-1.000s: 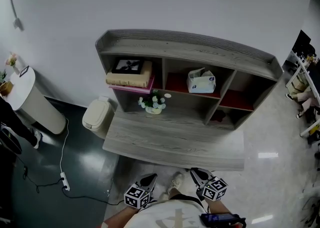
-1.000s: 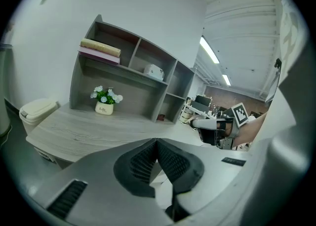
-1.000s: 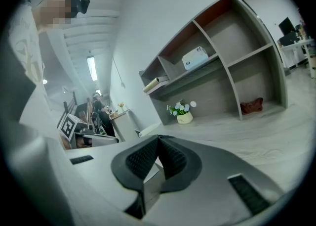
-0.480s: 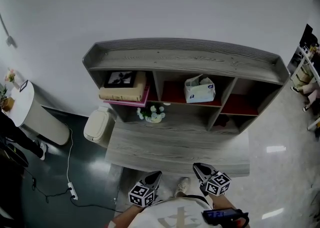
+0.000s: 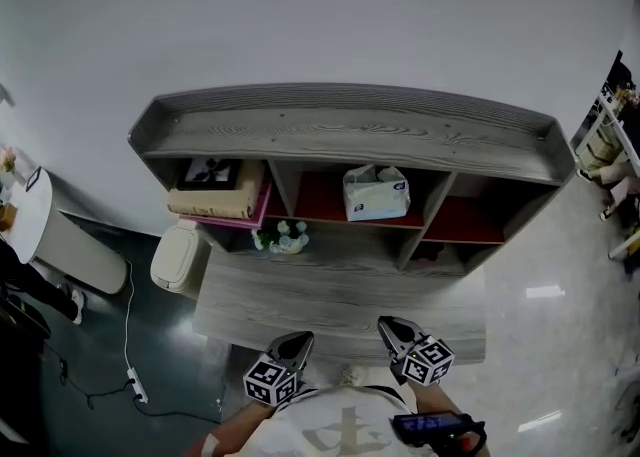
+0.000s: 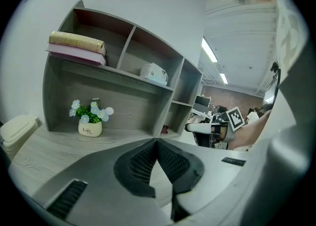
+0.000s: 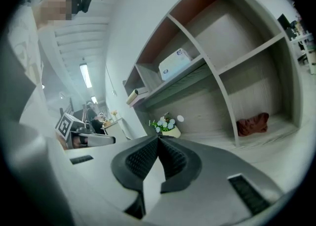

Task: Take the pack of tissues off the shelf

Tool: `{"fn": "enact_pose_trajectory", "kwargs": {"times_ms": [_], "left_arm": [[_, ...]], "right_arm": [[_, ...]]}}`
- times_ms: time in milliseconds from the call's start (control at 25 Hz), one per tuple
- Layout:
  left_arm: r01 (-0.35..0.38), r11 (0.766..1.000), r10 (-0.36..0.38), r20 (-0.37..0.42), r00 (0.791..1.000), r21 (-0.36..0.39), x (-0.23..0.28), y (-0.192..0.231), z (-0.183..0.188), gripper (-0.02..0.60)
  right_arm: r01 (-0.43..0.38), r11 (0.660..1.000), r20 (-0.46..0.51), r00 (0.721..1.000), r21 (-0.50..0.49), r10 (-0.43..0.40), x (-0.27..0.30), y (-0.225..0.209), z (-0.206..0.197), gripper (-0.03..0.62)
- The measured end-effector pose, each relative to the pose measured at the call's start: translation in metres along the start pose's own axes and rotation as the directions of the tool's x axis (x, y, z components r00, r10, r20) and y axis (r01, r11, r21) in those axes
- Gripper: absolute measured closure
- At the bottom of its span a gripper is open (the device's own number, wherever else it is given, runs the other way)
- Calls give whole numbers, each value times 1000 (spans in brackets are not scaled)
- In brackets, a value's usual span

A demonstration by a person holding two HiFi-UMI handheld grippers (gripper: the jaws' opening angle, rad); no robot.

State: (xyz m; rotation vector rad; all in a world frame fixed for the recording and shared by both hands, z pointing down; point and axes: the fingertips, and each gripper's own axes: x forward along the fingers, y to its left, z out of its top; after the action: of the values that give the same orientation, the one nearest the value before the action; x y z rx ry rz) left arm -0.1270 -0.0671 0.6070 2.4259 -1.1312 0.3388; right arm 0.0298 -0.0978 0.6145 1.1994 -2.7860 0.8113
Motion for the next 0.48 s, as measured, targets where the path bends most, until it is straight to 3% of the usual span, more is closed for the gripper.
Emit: {"fn": "enact_pose_trajectory", "kwargs": {"times_ms": [480], "left_arm": [[-17,999,18,-29,999,45,49,2,28,580]], "right_arm": [[-13,999,42,999,34,12,7,-47,20,589]]}}
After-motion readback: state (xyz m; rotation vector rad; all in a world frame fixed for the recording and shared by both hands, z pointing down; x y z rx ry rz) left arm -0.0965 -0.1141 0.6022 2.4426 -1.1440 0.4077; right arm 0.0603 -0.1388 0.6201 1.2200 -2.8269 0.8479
